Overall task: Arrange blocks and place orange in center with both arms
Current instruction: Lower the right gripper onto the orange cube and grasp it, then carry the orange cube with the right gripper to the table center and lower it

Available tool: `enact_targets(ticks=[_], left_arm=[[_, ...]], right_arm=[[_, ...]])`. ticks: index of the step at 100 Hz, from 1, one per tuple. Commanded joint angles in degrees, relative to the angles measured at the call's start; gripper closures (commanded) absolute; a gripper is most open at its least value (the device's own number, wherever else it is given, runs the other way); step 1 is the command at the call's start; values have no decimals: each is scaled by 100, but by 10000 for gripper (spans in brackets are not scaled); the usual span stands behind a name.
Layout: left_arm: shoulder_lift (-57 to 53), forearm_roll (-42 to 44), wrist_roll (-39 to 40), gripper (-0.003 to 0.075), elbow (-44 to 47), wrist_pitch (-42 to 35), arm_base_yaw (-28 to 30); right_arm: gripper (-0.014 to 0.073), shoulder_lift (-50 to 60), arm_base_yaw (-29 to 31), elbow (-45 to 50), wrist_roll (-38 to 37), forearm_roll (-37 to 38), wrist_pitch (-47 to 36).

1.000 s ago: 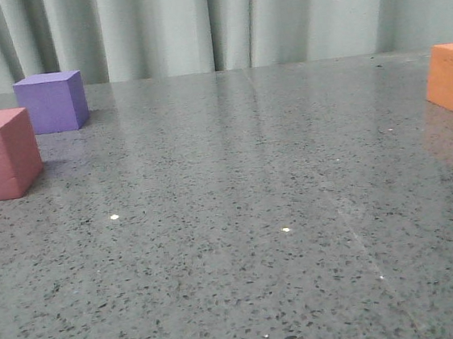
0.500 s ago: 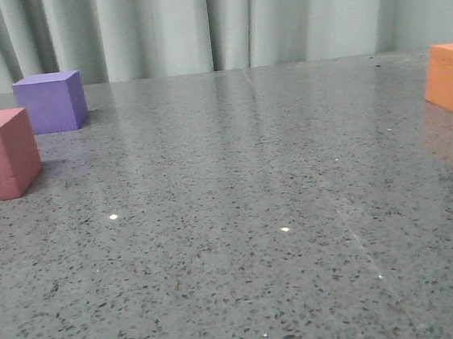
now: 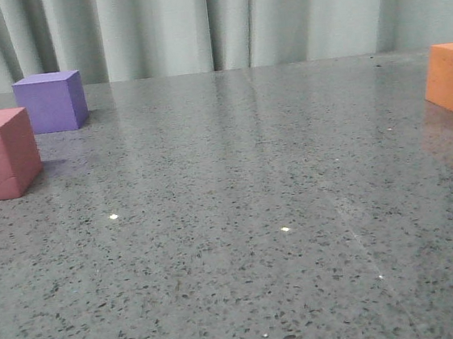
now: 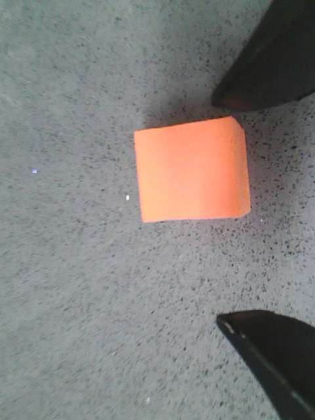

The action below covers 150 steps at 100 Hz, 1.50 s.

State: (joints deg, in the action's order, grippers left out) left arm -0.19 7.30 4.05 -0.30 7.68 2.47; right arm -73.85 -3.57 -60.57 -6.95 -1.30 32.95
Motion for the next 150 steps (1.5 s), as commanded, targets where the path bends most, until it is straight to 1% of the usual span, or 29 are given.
enact_targets(ticks=[1,17,35,64,71,78,83,87,92,99,106,114,123,137,150], left_arm=[[-185,-45,54,730,316,-441,3],[-185,-45,54,730,316,-441,3],[-185,-45,54,730,316,-441,3],[-185,-45,54,730,316,-441,3],[-185,-45,54,730,316,-441,3],[-185,-45,54,730,316,-441,3],[-185,-45,54,730,316,-441,3],[-185,-45,54,730,316,-441,3],[-185,-45,54,730,316,-441,3],[-185,-45,54,730,316,-441,3],[-185,-45,54,730,316,-441,3],[-185,-45,54,730,316,-441,3],[-185,-45,54,730,316,-441,3],[-185,-45,54,730,316,-441,3],[-185,-45,54,730,316,-441,3]], right_arm=[[-41,-90,38,-243,154,99,-380],[-41,-466,38,-332,154,319,-429],[-41,-807,38,-333,154,650,-755],[-31,-1223,38,-333,154,662,-845],[25,-1232,38,-333,154,662,-872],[130,-1232,38,-333,154,662,-901],[221,-1232,38,-349,154,655,-921],[274,-1232,38,-395,154,618,-877],[299,-1225,24,-475,154,562,-809],[293,-1205,-51,-671,154,490,-557],[272,-1175,-237,-905,154,471,-277],[238,-1168,-615,-1213,154,470,-1],[230,-1180,-1108,-1518,72,470,29],[230,-1363,-1745,-1950,-554,475,-24],[230,-1763,-2136,-2306,-1049,475,-12]])
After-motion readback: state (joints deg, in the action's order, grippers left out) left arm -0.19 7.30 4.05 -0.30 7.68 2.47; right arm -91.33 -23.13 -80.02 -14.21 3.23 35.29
